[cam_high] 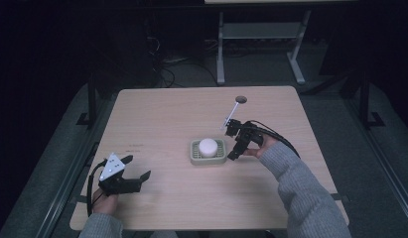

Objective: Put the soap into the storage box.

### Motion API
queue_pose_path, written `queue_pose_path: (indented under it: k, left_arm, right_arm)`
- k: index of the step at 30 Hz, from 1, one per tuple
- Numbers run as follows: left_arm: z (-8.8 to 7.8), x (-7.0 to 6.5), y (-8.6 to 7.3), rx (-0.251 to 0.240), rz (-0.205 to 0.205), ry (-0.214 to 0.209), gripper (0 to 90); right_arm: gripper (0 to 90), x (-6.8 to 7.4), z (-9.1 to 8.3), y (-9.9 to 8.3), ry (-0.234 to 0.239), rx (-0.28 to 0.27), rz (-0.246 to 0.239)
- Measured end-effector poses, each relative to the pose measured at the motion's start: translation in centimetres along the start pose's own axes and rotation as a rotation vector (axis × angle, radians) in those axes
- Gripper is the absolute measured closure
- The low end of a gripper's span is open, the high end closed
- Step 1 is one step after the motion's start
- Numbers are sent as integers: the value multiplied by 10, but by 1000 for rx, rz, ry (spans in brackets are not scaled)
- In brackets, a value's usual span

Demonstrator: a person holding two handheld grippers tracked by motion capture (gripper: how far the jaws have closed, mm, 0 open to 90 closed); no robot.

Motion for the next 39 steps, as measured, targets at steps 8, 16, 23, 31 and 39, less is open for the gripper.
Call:
queue_pose_path:
  k: [8, 16, 23, 31, 39]
  left_arm:
    - [0, 0, 0, 2, 2, 1, 128]
    - [0, 0, 0, 3, 2, 0, 128]
    - [0, 0, -1, 6, 4, 0, 128]
    - [0, 0, -1, 6, 5, 0, 128]
    - [0, -1, 0, 5, 3, -8, 128]
  right_arm:
    - [221, 0, -1, -9, 7, -7, 15]
    - [221, -1, 0, -23, 4, -13, 26]
    - [221, -1, -3, -32, 8, -31, 36]
    - [221, -2, -2, -44, 9, -21, 49]
    - [221, -1, -3, -55, 15, -33, 60]
Point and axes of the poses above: each handheld gripper's, and its own axes: z roughly forward along the jaws, y roughly out of its top, x roughly to its left, the point moved 10 cm from there along z, roughly forward along the jaws, and after that the axes turned 7 degrees about z, right-handed, at the moved point
